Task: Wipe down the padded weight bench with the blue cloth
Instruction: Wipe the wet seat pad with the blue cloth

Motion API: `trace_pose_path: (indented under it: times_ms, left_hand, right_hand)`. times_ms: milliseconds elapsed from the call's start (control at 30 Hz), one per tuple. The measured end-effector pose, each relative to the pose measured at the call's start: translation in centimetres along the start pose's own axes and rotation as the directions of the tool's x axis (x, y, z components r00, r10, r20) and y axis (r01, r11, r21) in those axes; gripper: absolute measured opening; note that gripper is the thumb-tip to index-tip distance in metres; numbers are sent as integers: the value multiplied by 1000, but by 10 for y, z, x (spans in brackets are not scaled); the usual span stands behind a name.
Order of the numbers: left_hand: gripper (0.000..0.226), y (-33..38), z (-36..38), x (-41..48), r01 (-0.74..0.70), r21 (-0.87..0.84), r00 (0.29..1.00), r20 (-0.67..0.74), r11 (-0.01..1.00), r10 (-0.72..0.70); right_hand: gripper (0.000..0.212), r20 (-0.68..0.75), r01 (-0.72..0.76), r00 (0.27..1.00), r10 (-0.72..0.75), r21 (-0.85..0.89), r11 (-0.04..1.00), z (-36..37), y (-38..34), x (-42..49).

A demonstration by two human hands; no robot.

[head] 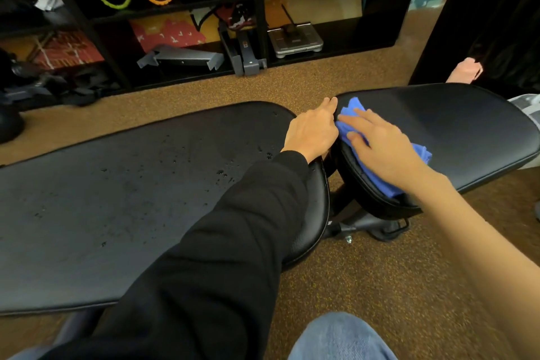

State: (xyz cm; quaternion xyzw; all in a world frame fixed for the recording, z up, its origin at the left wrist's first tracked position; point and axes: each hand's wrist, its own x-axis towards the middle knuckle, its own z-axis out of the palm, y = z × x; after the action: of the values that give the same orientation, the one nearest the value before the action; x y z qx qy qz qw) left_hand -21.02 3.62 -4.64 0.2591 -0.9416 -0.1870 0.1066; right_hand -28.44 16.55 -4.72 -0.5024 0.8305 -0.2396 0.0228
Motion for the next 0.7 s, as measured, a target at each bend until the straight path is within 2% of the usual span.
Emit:
trace_pose_path:
  times_ms: [133, 233, 367, 700]
  left_hand:
    - [50, -2, 1, 0, -5, 0, 1000, 4, 1000, 5]
    - [49, -2, 2, -1, -5, 18, 1000, -4, 1000, 5]
    - [51, -1, 3, 0, 2, 16, 1000, 1, 1000, -2]
    - [51, 0, 0, 0, 2, -8, 1000, 3, 1000, -2]
  right_hand:
    - [39, 1, -6, 1000, 6, 39, 999, -19, 31, -17]
    - [38, -62, -107, 992, 107, -1, 994, -23, 44, 1]
    - [41, -100, -266, 960, 260, -47, 963, -14, 27, 26]
    - [39, -8, -12, 1000, 11, -32, 999, -8, -6, -20]
